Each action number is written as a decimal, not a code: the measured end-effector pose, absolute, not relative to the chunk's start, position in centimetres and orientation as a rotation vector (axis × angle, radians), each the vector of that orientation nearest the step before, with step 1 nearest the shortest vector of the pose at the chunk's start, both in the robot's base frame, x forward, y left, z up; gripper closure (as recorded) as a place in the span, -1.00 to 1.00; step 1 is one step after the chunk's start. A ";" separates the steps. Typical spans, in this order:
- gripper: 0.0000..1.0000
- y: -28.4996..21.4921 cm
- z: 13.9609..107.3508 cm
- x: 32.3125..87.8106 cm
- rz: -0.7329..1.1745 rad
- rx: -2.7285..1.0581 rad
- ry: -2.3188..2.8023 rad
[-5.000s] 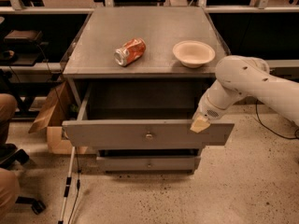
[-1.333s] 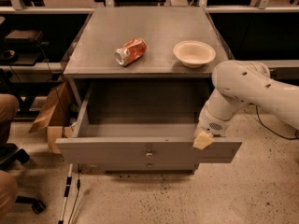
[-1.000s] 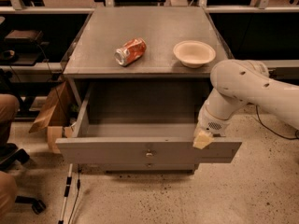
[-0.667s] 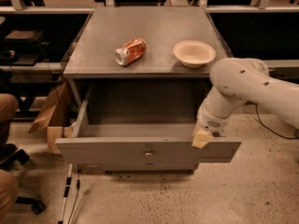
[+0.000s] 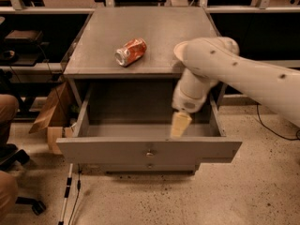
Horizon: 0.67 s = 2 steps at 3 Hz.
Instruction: Open top drawer
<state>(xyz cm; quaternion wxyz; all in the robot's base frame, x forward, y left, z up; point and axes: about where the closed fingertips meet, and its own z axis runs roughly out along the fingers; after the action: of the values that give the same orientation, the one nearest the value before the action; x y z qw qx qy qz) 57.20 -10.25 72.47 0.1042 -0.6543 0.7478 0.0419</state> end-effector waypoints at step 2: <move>-1.00 -5.3 73.2 61.4 0.115 -2.012 2.083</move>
Offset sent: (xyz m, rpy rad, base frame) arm 0.0519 0.0538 -0.0029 0.0284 -0.0331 0.1066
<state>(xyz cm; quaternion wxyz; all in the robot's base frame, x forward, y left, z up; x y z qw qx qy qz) 61.42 -5.33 73.17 0.1214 -0.6891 0.7133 0.0395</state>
